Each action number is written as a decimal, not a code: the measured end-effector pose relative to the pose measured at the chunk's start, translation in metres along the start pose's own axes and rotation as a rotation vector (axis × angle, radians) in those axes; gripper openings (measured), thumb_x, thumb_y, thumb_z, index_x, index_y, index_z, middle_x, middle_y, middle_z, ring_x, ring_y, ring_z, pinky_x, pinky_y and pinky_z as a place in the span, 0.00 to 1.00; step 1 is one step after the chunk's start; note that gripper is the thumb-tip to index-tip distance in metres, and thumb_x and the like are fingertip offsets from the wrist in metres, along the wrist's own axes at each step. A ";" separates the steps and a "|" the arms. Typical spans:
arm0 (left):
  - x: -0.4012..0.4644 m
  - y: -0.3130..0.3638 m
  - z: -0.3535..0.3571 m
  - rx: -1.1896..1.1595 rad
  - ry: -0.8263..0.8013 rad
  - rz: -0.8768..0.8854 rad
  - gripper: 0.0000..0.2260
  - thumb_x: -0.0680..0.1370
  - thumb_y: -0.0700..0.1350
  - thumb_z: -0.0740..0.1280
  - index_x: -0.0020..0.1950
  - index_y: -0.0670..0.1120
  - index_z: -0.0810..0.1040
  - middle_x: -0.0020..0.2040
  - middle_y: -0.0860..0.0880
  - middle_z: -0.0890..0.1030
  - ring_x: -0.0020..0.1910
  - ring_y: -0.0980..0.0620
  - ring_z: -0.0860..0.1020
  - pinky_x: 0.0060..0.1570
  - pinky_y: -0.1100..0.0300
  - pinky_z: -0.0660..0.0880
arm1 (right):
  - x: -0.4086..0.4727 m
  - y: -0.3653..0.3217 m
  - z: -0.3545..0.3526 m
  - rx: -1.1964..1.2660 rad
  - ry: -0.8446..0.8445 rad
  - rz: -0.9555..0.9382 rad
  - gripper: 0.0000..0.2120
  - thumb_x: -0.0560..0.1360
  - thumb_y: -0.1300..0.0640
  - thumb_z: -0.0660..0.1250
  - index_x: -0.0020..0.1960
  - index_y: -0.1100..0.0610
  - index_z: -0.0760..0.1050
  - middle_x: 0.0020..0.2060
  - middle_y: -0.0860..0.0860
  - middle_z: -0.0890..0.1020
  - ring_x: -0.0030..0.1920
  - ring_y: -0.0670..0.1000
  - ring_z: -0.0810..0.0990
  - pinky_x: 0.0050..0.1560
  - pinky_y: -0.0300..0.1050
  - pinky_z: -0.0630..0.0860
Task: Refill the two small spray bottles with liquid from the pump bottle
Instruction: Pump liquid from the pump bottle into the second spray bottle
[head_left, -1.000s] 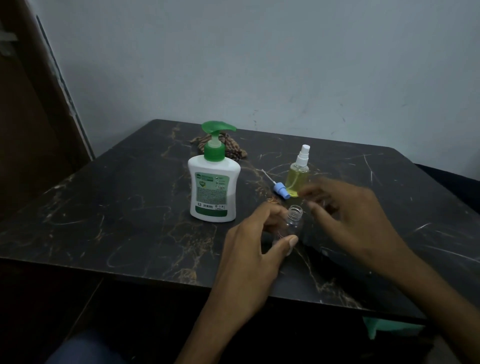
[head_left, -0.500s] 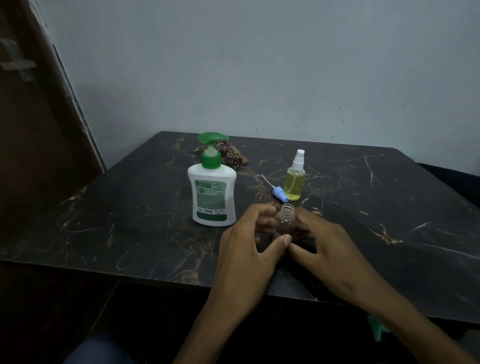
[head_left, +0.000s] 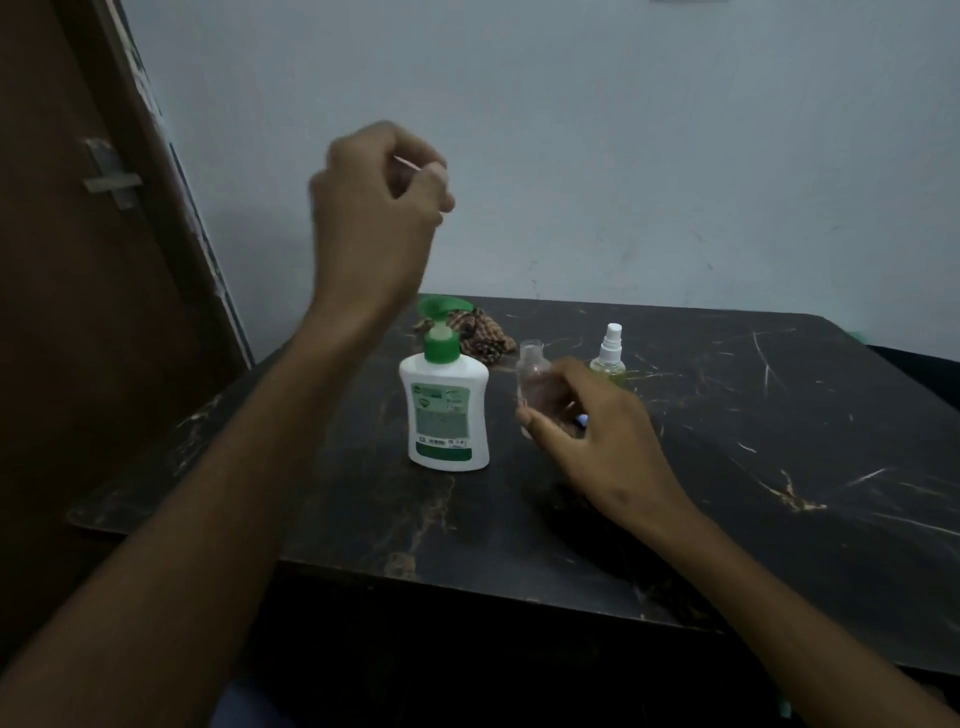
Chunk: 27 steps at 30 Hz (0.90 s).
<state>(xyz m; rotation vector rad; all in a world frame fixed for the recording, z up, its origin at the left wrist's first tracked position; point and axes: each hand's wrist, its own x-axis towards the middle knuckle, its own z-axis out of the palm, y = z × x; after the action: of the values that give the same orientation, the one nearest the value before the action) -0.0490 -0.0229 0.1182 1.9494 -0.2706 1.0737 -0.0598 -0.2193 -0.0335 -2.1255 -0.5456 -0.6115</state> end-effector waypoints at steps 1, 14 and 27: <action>0.014 -0.010 0.009 0.052 -0.081 -0.065 0.09 0.77 0.47 0.66 0.51 0.47 0.84 0.41 0.51 0.87 0.41 0.54 0.87 0.51 0.49 0.84 | 0.006 0.000 0.005 0.012 0.039 -0.017 0.10 0.77 0.49 0.74 0.56 0.48 0.78 0.46 0.40 0.82 0.47 0.39 0.80 0.45 0.31 0.75; 0.040 -0.062 0.056 0.387 -0.452 -0.394 0.19 0.66 0.46 0.59 0.52 0.44 0.82 0.48 0.44 0.86 0.47 0.42 0.85 0.54 0.43 0.84 | 0.015 0.001 0.027 0.020 0.127 -0.162 0.19 0.78 0.49 0.73 0.67 0.53 0.77 0.55 0.44 0.81 0.51 0.39 0.77 0.51 0.30 0.74; 0.039 -0.066 0.063 0.481 -0.388 -0.284 0.11 0.75 0.46 0.63 0.51 0.44 0.83 0.46 0.45 0.86 0.46 0.44 0.84 0.53 0.43 0.83 | 0.021 0.004 0.028 -0.034 0.156 -0.197 0.21 0.78 0.48 0.72 0.69 0.52 0.77 0.53 0.47 0.80 0.50 0.38 0.75 0.52 0.25 0.70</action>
<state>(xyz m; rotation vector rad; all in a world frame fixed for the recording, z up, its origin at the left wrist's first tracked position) 0.0471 -0.0241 0.0938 2.5351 0.0690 0.6019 -0.0349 -0.1949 -0.0381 -2.0485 -0.6652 -0.8945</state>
